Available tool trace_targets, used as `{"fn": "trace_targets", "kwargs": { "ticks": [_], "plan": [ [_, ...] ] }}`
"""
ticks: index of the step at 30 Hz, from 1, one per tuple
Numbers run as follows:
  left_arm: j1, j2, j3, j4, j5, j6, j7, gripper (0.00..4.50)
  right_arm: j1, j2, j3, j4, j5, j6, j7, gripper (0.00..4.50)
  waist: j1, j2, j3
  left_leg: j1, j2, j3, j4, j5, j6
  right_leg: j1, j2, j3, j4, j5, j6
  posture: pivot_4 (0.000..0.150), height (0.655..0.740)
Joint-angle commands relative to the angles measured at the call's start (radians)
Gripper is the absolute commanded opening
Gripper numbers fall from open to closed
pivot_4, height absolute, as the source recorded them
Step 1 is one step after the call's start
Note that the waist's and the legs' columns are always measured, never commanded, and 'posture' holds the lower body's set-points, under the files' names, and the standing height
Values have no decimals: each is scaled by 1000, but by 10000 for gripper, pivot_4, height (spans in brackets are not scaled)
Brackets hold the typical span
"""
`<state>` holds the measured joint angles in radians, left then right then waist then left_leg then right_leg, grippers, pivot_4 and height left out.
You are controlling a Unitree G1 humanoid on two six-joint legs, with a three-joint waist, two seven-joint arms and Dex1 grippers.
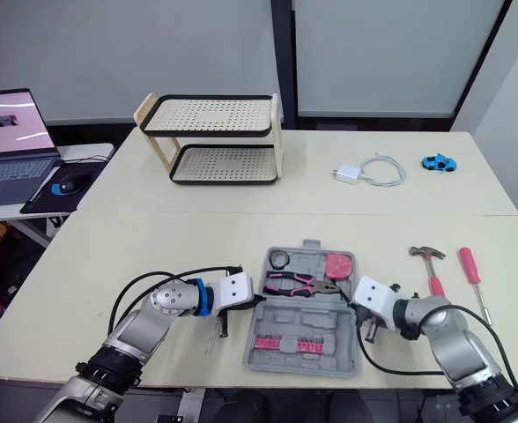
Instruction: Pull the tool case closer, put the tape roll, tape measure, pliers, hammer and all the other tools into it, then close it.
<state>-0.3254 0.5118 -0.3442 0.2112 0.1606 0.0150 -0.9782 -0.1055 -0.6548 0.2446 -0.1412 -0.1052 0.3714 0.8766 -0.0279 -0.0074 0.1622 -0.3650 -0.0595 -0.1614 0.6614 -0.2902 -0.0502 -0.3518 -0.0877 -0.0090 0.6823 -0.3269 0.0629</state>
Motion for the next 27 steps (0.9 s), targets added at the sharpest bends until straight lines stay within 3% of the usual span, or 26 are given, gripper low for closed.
{"fn": "trace_targets", "kwargs": {
  "ticks": [1, 27],
  "plan": [
    [-10, -34, -33, -1, 1, -22, 7, 245, -35, 38, 37, -24, 11, -17, 1, 0, 0, 0, 0, 0, 0, 0, 0, 0, 0, 0, 0, 0, 0, 0, 0, 1500, 7318],
    [0, -22, -38, 2, 4, -20, -2, 245, -67, 50, 55, 14, 5, -22, -3, 0, -1, 0, 0, 0, 0, 0, 0, 0, 0, 0, 0, 0, 0, 0, 0, 1500, 7318]
  ]
}}
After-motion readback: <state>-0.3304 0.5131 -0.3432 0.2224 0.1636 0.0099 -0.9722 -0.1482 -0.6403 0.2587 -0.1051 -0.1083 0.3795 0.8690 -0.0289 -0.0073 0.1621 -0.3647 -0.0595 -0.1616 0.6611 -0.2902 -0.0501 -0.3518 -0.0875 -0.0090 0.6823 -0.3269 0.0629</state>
